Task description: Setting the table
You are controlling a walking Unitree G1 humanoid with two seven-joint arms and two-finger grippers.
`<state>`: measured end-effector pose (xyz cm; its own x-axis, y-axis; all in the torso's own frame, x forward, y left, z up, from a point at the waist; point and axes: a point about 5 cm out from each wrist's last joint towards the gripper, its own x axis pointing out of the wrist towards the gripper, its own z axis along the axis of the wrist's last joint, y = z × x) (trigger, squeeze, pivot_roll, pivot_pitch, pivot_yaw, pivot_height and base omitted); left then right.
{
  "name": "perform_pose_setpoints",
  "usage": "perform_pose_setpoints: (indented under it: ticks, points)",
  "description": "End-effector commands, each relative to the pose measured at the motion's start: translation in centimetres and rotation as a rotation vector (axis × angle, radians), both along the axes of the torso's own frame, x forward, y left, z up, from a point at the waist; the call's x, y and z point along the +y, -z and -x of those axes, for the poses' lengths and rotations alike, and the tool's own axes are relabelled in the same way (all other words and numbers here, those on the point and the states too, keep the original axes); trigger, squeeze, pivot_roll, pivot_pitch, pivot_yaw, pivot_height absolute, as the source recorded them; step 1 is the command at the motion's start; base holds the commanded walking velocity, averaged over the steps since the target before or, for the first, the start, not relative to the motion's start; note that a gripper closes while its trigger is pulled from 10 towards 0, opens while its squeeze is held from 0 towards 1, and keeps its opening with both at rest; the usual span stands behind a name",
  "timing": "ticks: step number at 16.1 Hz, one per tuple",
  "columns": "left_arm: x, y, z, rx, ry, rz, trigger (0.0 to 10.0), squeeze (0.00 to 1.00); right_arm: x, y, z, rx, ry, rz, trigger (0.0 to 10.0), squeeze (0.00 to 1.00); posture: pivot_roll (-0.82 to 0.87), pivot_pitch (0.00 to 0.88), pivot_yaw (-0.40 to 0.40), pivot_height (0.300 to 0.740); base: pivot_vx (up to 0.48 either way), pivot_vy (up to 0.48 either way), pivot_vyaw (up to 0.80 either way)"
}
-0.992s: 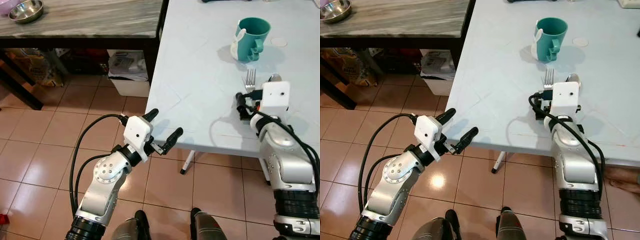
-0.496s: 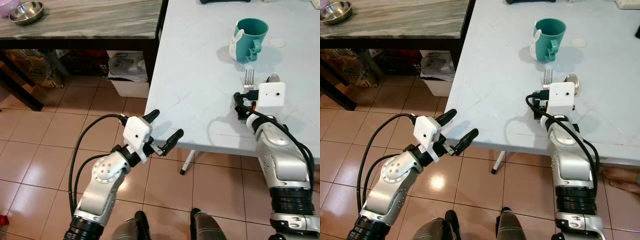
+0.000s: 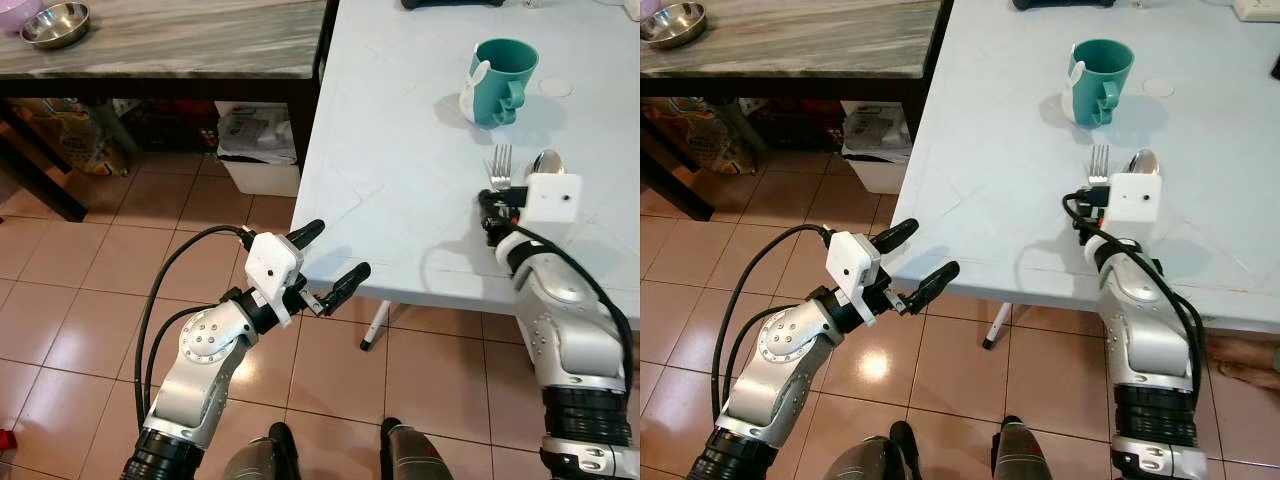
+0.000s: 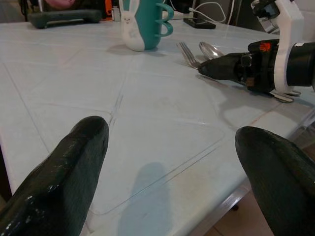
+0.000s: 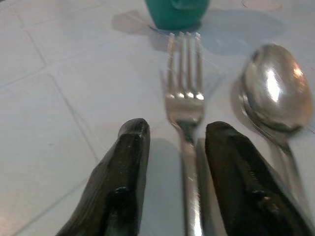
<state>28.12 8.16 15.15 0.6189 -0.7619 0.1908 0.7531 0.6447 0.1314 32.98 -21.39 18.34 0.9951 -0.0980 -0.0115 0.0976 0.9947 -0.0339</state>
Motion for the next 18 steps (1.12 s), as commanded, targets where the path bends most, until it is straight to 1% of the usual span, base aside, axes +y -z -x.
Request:
perform_pose_setpoints:
  ticks: [1, 8, 14, 16, 18]
  points:
    - [0.1, 0.3, 0.1, -0.004, 0.008, -0.027, 10.0, 0.0, -0.5, 3.1, 0.7, 0.136, 0.021, -0.047, 0.0, 0.0, -0.31, 0.258, 0.097, 0.74, 0.0, 0.0, 0.0]
    - [0.0, 0.6, 0.1, -0.011, 0.003, -0.035, 10.0, 0.0, -0.4, 3.5, 0.6, 0.17, 0.02, -0.104, 0.0, 0.0, -0.31, 0.25, 0.099, 0.74, 0.0, 0.0, 0.0]
    - [0.3, 0.6, 0.0, -0.017, 0.006, -0.054, 10.0, 0.0, 0.2, 4.9, 1.1, 0.238, -0.016, -0.163, 0.0, 0.0, -0.31, 0.255, 0.112, 0.74, 0.0, 0.0, 0.0]
    - [0.2, 0.6, 0.0, -0.019, 0.004, -0.054, 10.0, 0.0, 0.1, 4.8, 1.1, 0.226, -0.004, -0.171, 0.0, 0.0, -0.3, 0.254, 0.114, 0.74, 0.0, 0.0, 0.0]
    - [0.3, 0.5, -0.1, -0.026, -0.014, -0.051, 10.0, 0.0, -0.3, 3.0, 0.7, 0.109, 0.031, -0.181, 0.0, 0.0, -0.3, 0.254, 0.116, 0.74, 0.0, 0.0, 0.0]
